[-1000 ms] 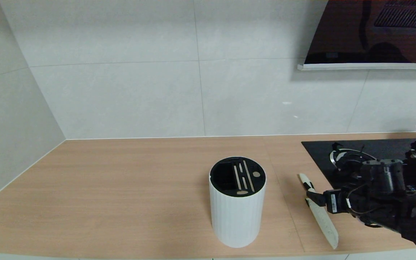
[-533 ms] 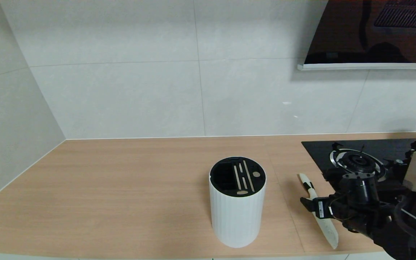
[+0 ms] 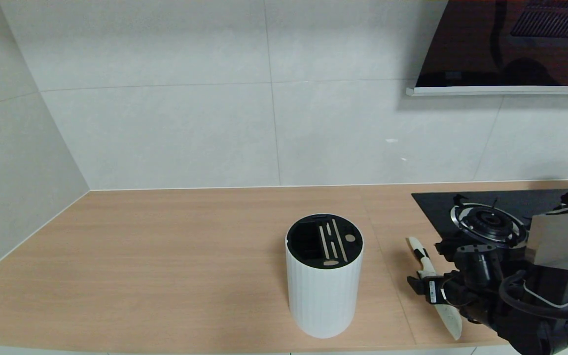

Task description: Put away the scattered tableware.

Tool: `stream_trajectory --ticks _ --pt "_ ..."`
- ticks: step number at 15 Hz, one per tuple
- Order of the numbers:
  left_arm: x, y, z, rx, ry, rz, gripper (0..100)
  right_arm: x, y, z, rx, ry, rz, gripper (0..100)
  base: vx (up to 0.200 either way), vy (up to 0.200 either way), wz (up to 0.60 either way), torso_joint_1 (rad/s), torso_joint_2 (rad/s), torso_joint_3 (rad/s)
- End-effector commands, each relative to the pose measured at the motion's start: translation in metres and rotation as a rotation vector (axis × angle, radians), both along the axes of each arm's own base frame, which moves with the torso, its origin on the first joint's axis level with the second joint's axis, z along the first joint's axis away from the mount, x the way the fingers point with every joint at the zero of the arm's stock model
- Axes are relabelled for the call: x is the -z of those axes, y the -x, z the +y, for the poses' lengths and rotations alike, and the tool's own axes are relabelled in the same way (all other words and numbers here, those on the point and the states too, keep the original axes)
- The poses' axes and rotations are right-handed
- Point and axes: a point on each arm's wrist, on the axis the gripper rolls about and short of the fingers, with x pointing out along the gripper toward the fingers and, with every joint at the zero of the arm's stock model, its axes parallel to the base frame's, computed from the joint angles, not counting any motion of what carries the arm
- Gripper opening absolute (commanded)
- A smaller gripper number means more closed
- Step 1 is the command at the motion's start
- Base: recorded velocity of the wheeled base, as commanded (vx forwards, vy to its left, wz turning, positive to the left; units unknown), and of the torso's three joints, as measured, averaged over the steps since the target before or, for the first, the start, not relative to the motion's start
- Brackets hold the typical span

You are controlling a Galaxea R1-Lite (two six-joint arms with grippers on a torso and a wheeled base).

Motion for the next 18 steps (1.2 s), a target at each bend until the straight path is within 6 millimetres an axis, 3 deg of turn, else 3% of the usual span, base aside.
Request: stream_trajectory --ticks 1,18 --pt "0.000 0.000 0.000 -0.001 0.001 0.000 100 0.005 -0.002 0.000 0.004 0.003 0.004 100 0.000 0.000 0.00 0.000 0.00 0.000" --pt "0.000 0.000 0.000 -0.001 0.001 0.000 100 0.019 -0.008 0.001 0.038 0.020 0.014 100 0.000 0.000 0.00 0.000 0.00 0.000"
